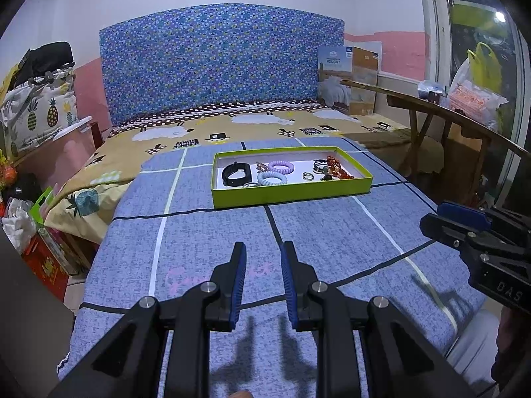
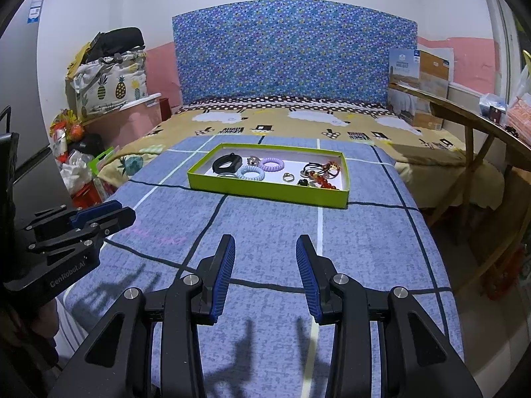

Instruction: Organize jewelry

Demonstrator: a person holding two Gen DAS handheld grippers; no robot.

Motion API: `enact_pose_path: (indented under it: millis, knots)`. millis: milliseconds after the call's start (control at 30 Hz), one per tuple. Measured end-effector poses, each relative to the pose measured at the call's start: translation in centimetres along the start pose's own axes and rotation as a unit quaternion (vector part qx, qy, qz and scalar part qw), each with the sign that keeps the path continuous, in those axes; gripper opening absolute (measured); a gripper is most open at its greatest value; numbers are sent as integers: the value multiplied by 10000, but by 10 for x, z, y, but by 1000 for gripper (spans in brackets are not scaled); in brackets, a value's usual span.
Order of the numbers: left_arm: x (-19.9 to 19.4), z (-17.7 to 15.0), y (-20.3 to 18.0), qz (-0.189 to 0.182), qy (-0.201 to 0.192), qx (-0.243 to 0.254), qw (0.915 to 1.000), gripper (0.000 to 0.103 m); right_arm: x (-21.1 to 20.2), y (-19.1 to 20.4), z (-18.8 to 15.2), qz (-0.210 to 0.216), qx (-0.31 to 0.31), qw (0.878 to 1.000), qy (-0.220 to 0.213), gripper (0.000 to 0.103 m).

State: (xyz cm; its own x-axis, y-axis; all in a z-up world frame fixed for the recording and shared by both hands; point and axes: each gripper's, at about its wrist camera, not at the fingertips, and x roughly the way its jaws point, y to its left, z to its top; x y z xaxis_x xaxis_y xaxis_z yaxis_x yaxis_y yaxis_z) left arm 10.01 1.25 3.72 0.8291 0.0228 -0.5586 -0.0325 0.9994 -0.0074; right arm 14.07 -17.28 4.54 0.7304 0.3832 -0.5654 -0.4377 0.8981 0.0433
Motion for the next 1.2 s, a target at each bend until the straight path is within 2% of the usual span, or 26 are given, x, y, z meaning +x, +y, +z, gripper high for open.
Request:
enact_pose_path:
  millis: [1200]
  knots:
    - [6,-9,-8,-45,84,49,9999,23,3,7,-6,65,20,10000,49,39]
